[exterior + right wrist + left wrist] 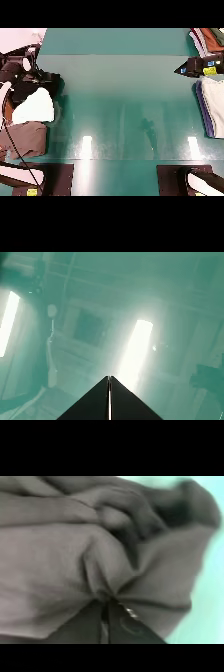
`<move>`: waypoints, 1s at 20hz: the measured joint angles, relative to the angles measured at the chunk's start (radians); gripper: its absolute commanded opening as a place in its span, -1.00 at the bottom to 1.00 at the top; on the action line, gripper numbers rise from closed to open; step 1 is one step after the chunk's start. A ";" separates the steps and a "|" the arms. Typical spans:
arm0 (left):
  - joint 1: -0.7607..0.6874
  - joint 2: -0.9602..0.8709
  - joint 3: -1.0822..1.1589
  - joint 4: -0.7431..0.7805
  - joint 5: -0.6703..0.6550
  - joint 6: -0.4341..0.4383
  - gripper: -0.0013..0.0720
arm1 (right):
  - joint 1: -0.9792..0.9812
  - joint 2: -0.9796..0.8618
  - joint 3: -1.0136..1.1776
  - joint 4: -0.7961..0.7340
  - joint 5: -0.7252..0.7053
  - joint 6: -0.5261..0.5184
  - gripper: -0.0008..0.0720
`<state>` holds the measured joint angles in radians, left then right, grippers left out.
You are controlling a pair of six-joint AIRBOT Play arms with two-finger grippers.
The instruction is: Fold the shirts.
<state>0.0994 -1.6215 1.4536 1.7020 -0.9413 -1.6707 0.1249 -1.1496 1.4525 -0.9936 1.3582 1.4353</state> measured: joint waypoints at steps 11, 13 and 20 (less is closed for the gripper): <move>-0.184 0.397 0.386 -0.008 -0.269 0.118 -0.90 | -0.001 0.071 0.152 -0.001 -0.119 0.000 -0.92; -0.293 0.450 0.418 -0.008 -0.333 0.128 -0.90 | -0.002 0.075 0.214 -0.003 -0.134 -0.007 -0.92; -0.724 0.365 0.344 -0.045 -0.400 0.113 0.23 | -0.002 0.079 0.337 -0.005 -0.111 -0.031 -0.92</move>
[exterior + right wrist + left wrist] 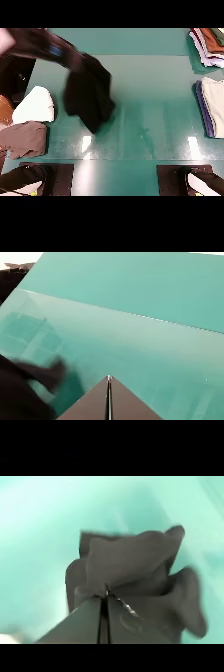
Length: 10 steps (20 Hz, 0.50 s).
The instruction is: Fold the shirts.
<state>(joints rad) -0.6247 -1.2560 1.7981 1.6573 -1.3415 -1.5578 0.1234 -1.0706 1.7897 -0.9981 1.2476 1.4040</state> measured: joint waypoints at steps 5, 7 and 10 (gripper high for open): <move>-0.100 -0.158 -0.049 -0.083 0.075 0.012 0.45 | 0.000 0.000 0.016 -0.001 0.053 -0.003 -0.92; -0.051 -0.183 -0.056 -0.080 0.071 0.009 0.45 | 0.000 0.000 0.018 -0.001 0.066 -0.003 -0.92; 0.080 -0.201 -0.095 -0.113 0.058 -0.014 0.45 | 0.000 0.000 0.019 0.000 0.074 -0.004 -0.92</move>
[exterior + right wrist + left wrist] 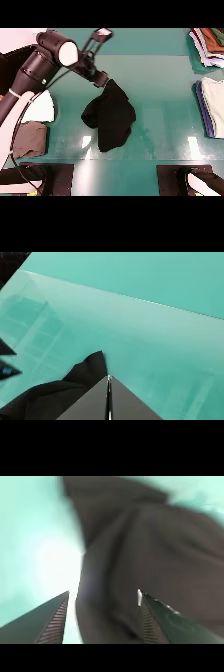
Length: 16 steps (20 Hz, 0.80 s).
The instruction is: Fold the shirts.
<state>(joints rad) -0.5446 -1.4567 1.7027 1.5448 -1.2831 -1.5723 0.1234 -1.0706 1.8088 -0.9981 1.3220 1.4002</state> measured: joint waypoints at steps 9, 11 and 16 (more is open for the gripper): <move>0.226 -0.104 -0.321 -0.399 0.143 0.110 0.45 | 0.000 -0.002 -0.060 0.000 0.005 0.000 -0.92; 0.233 -0.148 -0.345 -0.428 0.167 0.122 0.08 | 0.000 -0.002 -0.099 0.001 0.005 0.000 -0.92; 0.244 -0.192 -0.344 -0.435 0.196 0.136 -0.89 | 0.000 -0.002 -0.294 0.002 0.011 0.003 -0.92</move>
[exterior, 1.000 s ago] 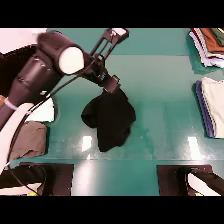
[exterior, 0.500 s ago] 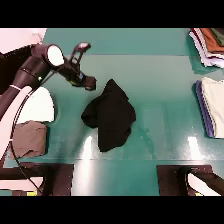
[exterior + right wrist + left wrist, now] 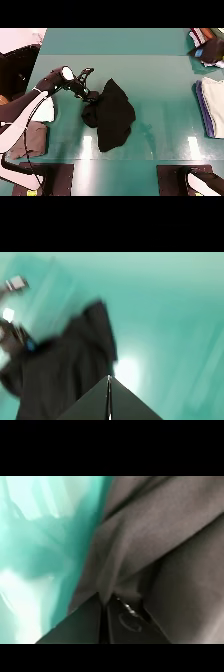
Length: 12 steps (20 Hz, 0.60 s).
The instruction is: Fold the shirts.
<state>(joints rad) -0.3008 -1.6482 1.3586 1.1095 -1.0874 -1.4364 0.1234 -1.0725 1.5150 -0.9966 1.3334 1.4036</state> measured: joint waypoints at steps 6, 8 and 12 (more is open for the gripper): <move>0.050 0.053 0.094 0.050 -0.022 0.003 -0.89 | 0.051 -0.026 -0.448 0.038 -0.019 0.008 0.31; 0.058 0.067 0.112 0.067 -0.026 0.004 -0.89 | 0.117 -0.072 -0.593 0.122 -0.069 -0.013 0.31; 0.064 0.077 0.126 0.082 -0.039 0.005 -0.89 | 0.285 -0.208 -0.732 0.336 -0.233 -0.102 0.31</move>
<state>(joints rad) -0.2367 -1.5707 1.4849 1.1915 -1.1267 -1.4319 0.4088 -1.2800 0.7826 -0.6605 1.1004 1.3018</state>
